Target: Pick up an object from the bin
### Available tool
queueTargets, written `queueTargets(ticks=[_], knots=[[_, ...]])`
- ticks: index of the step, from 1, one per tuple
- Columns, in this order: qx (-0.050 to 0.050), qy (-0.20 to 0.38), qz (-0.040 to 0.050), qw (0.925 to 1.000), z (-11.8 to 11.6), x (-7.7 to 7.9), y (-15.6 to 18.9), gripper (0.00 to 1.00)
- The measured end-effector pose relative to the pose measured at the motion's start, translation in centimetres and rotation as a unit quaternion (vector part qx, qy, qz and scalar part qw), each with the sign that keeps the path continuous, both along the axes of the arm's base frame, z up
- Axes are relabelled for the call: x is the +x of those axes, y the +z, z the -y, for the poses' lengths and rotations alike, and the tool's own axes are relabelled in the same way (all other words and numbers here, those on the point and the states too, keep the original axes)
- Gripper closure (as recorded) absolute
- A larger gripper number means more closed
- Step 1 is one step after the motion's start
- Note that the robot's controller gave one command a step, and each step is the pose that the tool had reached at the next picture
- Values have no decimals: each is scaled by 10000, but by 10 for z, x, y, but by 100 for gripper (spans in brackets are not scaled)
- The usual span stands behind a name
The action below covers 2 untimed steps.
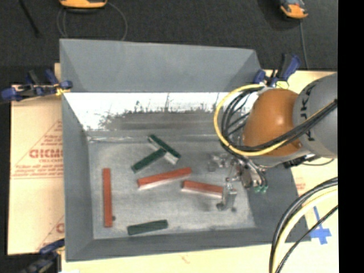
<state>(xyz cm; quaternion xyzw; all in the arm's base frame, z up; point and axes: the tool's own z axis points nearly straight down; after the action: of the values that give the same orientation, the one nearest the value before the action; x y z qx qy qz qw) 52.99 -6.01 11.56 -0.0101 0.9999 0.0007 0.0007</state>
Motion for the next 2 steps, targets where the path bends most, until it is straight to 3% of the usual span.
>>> queueTargets(ticks=[1,2], knots=[[-13,73,9,10000,3,7,43,0],[-18,229,36,9997,6,-1,-29,0]])
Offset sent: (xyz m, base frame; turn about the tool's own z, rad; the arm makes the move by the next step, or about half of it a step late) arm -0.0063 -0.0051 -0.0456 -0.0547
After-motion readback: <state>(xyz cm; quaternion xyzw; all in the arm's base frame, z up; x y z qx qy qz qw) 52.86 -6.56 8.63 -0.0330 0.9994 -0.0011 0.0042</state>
